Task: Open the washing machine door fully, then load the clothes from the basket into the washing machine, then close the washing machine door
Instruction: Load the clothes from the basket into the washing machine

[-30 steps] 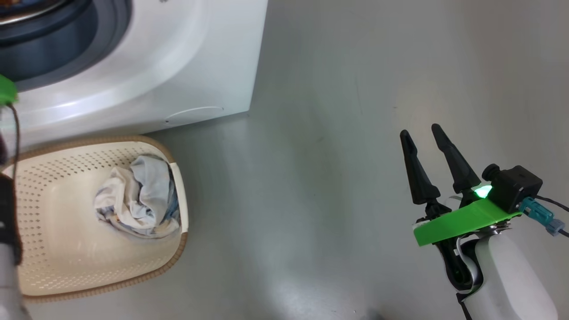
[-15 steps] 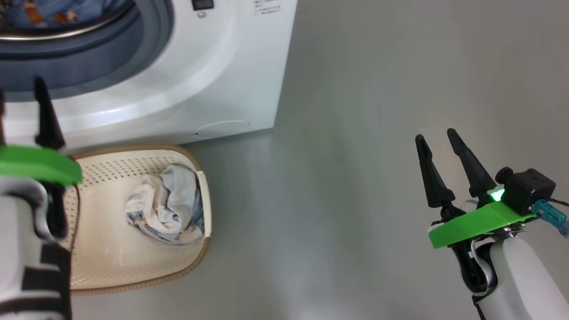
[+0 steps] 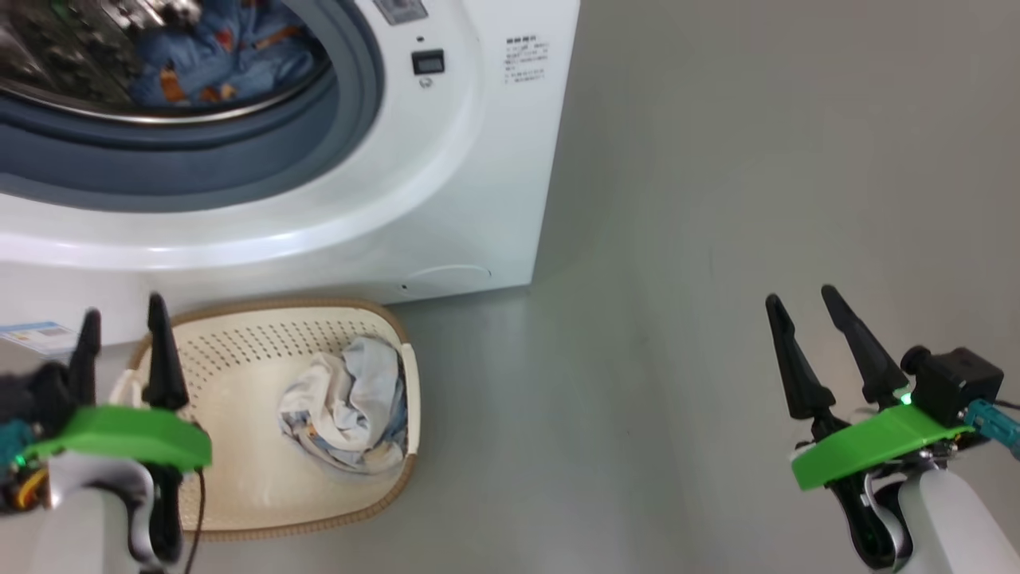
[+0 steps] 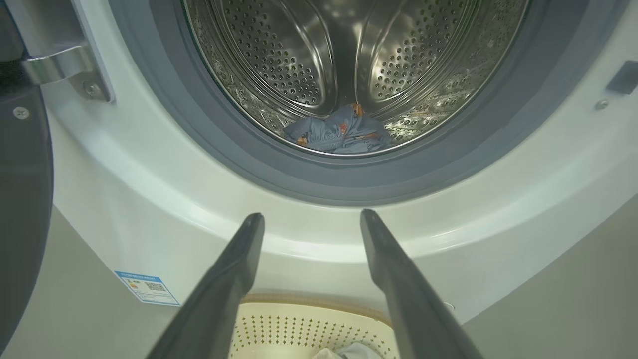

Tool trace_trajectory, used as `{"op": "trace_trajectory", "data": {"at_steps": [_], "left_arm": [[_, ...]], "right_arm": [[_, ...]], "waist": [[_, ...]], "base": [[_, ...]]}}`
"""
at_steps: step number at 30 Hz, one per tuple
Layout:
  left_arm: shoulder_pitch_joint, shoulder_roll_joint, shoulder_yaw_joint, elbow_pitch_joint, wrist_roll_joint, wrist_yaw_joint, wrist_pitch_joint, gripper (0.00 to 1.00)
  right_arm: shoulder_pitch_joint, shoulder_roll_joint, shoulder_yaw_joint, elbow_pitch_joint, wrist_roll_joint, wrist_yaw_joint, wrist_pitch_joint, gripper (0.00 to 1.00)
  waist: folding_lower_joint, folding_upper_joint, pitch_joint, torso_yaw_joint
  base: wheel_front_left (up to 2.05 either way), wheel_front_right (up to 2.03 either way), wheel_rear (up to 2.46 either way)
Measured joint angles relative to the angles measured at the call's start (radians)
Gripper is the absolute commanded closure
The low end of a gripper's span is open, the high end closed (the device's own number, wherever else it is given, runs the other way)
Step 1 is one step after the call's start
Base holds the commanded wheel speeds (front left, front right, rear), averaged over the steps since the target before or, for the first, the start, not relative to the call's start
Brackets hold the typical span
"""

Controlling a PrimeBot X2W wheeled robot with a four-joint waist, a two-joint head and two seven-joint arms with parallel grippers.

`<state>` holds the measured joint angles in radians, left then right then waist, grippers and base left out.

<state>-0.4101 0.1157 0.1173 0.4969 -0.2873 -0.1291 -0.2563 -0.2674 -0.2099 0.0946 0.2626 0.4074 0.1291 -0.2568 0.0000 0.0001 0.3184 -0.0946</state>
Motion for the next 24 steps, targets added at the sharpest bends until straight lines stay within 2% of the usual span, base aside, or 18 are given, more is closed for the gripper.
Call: {"op": "trace_trajectory", "data": {"at_steps": [10, 24], "left_arm": [[0.191, -0.033, 0.013, -0.077, 0.019, 0.0, 0.001, 0.0], [0.381, -0.037, 0.019, -0.192, 0.038, 0.0, 0.001, 0.0]], "right_arm": [[0.081, -0.013, 0.0, 0.01, 0.01, 0.0, 0.0, 0.0], [0.179, -0.024, -0.011, 0.008, 0.026, 0.0, 0.0, 0.0]], "waist": [[0.0, 0.0, -0.098, 0.024], [0.0, 0.0, -0.205, 0.049]], "base": [[0.0, 0.0, 0.0], [0.0, 0.0, 0.0]]}}
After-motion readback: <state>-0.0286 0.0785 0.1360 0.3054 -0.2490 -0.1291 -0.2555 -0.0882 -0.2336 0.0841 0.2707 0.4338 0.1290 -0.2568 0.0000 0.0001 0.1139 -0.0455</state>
